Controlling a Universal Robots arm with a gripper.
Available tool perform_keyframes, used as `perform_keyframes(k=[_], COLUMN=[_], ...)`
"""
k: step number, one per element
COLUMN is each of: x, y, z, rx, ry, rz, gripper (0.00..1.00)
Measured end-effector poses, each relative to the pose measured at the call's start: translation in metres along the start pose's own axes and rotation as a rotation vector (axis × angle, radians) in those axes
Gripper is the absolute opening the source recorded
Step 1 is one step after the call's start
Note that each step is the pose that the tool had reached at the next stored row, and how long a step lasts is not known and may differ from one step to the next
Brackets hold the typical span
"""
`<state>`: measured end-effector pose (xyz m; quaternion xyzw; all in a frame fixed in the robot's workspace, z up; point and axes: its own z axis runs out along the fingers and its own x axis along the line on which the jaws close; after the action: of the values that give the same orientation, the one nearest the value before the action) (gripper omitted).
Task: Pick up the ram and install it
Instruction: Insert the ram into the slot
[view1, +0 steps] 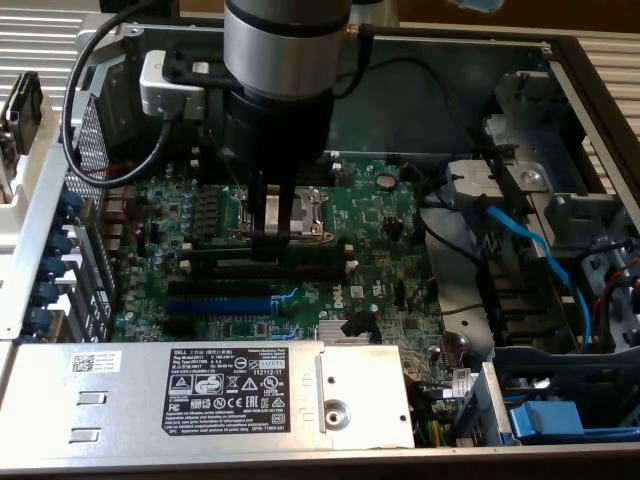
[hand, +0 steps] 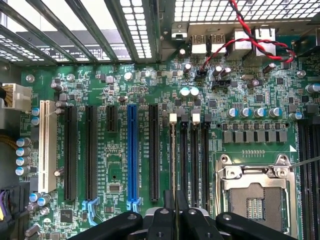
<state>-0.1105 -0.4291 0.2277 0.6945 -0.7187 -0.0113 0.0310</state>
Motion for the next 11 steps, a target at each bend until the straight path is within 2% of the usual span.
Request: perform_keyframes(k=[11], x=[0.0], y=[-0.0002], z=[0.0], rx=[-0.0001], ry=[-0.0002], rz=[-0.008], gripper=[0.13])
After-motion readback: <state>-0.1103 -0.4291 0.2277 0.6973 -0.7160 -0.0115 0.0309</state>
